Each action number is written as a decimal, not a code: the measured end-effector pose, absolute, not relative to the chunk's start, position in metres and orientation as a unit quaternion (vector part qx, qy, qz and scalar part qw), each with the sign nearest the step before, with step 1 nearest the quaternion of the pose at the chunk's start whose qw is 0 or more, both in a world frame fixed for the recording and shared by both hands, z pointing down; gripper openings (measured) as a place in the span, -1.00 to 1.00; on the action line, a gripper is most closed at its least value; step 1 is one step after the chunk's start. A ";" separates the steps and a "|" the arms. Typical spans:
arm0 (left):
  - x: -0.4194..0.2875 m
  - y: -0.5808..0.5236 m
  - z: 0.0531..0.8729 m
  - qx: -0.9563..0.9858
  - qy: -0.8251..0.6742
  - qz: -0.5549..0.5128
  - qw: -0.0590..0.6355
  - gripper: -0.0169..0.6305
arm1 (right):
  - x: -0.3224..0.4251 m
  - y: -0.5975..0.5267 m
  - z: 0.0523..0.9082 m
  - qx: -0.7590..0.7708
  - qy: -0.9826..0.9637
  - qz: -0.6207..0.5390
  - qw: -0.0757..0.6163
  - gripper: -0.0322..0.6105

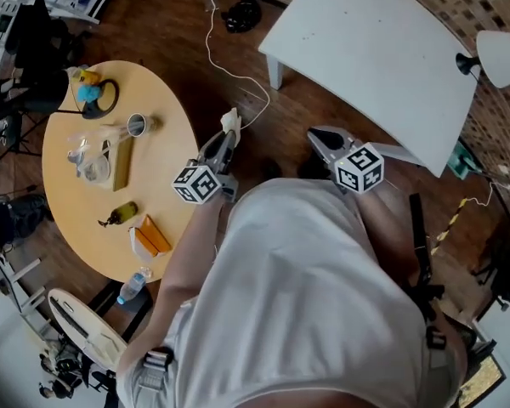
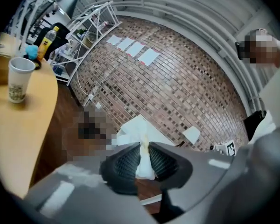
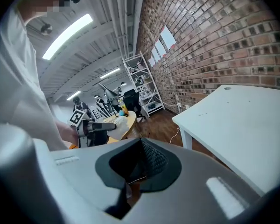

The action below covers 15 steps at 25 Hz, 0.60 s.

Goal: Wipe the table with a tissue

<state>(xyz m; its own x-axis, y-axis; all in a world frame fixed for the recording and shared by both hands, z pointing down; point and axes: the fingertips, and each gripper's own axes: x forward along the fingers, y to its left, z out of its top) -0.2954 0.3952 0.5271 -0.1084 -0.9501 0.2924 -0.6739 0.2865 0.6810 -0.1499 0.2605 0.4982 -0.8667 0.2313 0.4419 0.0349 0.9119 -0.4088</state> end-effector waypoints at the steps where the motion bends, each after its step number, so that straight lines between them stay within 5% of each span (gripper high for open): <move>1: -0.291 0.381 0.526 0.572 -0.716 -0.184 0.356 -0.76 | -0.146 0.251 0.498 -0.069 -0.946 0.198 0.246 -0.87; 15: -0.240 0.222 0.515 0.607 -0.711 -0.080 0.345 -0.76 | -0.094 0.110 0.489 -0.038 -0.955 0.207 0.210 -0.88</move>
<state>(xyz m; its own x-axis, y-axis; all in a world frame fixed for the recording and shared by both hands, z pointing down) -0.2401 0.2221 0.5145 -0.0237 -0.9185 0.3947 -0.8087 0.2498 0.5326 -0.0940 0.1104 0.4886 -0.9091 0.1586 0.3851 -0.0149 0.9117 -0.4106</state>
